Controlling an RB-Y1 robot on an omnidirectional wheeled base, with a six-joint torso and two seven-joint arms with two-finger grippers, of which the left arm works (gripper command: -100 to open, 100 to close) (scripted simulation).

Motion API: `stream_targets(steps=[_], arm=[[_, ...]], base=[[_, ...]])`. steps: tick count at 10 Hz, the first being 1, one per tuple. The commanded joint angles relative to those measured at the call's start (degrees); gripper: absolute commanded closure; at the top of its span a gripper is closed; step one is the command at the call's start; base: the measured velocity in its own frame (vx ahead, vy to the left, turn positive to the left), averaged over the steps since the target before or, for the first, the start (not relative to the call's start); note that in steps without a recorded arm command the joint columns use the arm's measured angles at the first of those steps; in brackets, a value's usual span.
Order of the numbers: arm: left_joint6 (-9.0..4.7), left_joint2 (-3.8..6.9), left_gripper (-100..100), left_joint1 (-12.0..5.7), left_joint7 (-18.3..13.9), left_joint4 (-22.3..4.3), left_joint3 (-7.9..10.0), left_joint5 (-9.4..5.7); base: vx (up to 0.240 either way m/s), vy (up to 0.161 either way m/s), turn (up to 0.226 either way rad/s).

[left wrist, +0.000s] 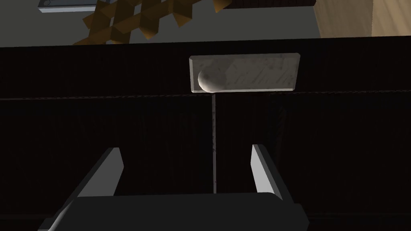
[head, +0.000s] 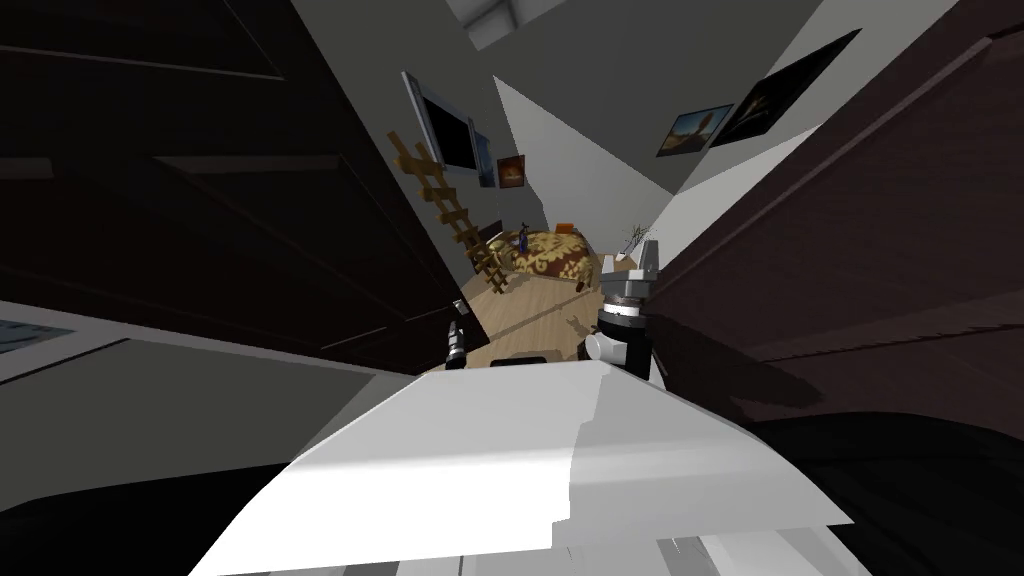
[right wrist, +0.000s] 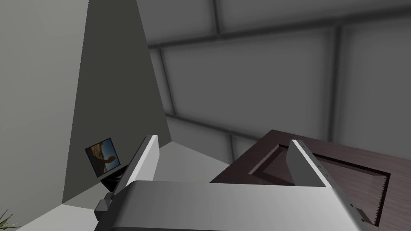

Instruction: Push the door open

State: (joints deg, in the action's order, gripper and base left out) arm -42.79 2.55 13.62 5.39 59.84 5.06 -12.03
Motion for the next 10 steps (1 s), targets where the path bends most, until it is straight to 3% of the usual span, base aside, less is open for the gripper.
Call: stream_targets(steps=[1, 8, 9, 10], arm=[[-0.55, 0.43, -100, -0.24, 0.02, -0.53, 0.19, -0.06], [-2.08, -0.10, -100, -1.05, 0.18, -2.26, 0.92, -0.28], [-2.08, -0.10, 100, -1.05, 0.18, -2.26, 0.92, -0.28], [-2.08, -0.10, 100, -1.05, 0.18, -2.26, 0.92, -0.28]], base=[[0.228, 0.041, -0.032], [0.212, 0.084, -0.023], [-0.021, -0.013, -0.003], [-0.035, -0.016, -0.006]])
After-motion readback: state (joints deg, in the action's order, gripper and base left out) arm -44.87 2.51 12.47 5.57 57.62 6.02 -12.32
